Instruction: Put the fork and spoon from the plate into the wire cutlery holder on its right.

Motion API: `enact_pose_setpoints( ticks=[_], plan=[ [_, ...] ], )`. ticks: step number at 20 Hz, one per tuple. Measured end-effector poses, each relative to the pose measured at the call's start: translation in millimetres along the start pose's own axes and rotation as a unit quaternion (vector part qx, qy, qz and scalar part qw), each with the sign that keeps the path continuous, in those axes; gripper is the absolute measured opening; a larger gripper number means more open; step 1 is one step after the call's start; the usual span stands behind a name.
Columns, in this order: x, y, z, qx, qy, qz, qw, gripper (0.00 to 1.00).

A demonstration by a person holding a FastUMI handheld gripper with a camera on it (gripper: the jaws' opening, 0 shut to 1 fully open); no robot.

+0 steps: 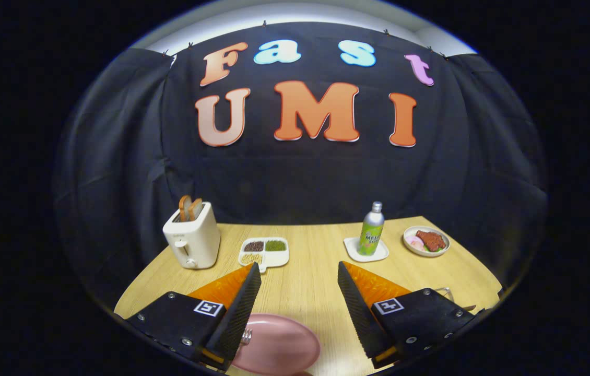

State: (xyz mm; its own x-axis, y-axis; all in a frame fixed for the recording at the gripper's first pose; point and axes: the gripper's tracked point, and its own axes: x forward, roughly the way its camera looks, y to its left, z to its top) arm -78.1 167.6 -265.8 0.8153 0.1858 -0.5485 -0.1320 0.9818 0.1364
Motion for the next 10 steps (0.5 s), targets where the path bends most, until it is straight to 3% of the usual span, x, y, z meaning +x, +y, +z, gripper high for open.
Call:
enact_pose_setpoints(
  ticks=[10],
  plan=[
    [4, 51, -131, -0.008, 0.159, 0.033, 0.987, 0.9]
  ],
)
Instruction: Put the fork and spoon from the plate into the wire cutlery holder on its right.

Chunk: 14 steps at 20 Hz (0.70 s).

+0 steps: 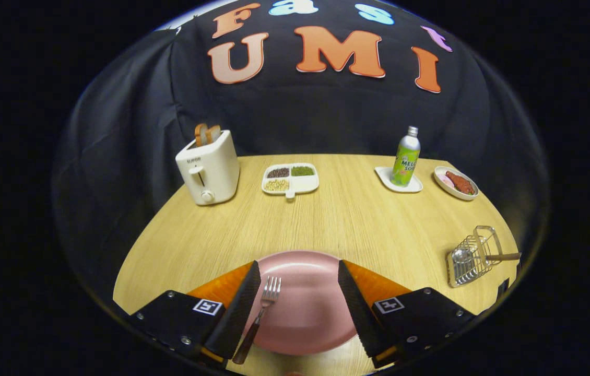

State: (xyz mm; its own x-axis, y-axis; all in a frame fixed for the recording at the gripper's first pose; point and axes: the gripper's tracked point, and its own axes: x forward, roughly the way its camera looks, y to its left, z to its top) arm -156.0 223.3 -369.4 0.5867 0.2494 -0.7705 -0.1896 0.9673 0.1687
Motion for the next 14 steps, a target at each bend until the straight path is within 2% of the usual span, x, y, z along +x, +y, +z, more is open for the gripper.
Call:
enact_pose_setpoints(
  ticks=[10, 12, 14],
  plan=[
    [18, 25, -83, -0.006, 0.13, 0.031, 0.991, 0.9],
    [18, 28, -89, -0.01, 0.145, 0.034, 0.989, 0.88],
    [14, 25, -93, -0.014, 0.155, 0.033, 0.987, 0.82]
  ],
)
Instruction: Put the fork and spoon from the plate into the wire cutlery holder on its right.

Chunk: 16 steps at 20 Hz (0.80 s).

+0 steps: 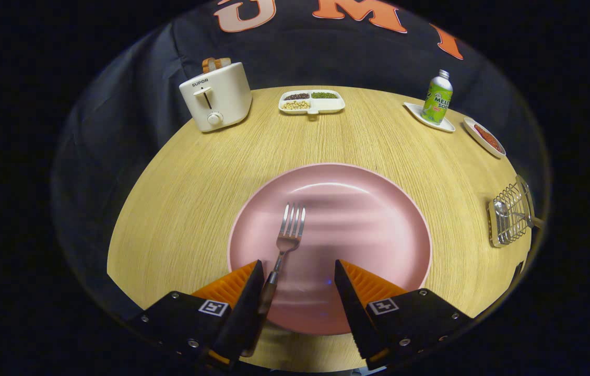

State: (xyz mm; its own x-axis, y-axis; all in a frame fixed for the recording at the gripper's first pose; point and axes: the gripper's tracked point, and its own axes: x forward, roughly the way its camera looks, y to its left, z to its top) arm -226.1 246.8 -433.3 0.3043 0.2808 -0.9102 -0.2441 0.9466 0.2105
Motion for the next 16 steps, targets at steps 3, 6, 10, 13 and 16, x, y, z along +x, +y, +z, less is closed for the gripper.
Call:
enact_pose_setpoints(
  ticks=[3, 6, 10, 13, 16],
  plan=[
    [1, -6, -1, -0.013, 0.005, -0.006, 1.0, 0.64],
    [1, -12, -3, -0.028, 0.008, -0.006, 1.0, 0.39],
    [0, -16, -6, -0.051, 0.007, -0.007, 0.999, 0.1],
    [-4, -18, -1, -0.037, 0.0, 0.004, 0.999, 0.05],
    [-14, -29, 18, -0.034, -0.022, -0.001, 0.999, 0.05]
  ],
)
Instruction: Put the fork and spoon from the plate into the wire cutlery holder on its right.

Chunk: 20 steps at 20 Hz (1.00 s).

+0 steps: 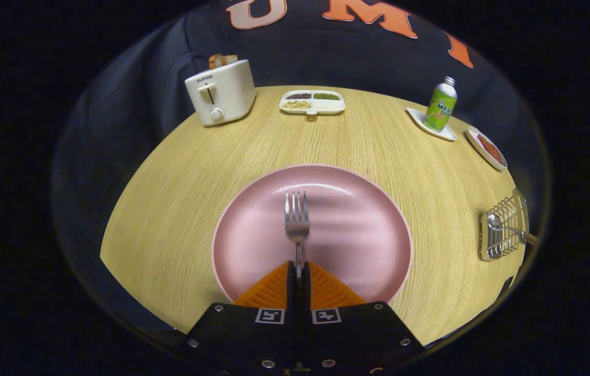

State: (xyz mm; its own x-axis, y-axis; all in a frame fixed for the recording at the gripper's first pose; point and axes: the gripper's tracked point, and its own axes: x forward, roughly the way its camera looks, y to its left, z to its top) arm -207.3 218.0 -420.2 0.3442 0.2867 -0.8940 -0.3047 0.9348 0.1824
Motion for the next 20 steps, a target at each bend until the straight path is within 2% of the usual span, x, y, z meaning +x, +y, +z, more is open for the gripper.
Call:
enact_pose_setpoints(
  ticks=[5, 12, 20],
  plan=[
    [-24, -35, 32, 0.024, -0.045, -0.012, 0.999, 0.05],
    [-80, -115, 79, 0.058, -0.103, -0.069, 0.991, 0.05],
    [-122, -230, 50, 0.089, -0.094, -0.152, 0.98, 0.04]
  ],
)
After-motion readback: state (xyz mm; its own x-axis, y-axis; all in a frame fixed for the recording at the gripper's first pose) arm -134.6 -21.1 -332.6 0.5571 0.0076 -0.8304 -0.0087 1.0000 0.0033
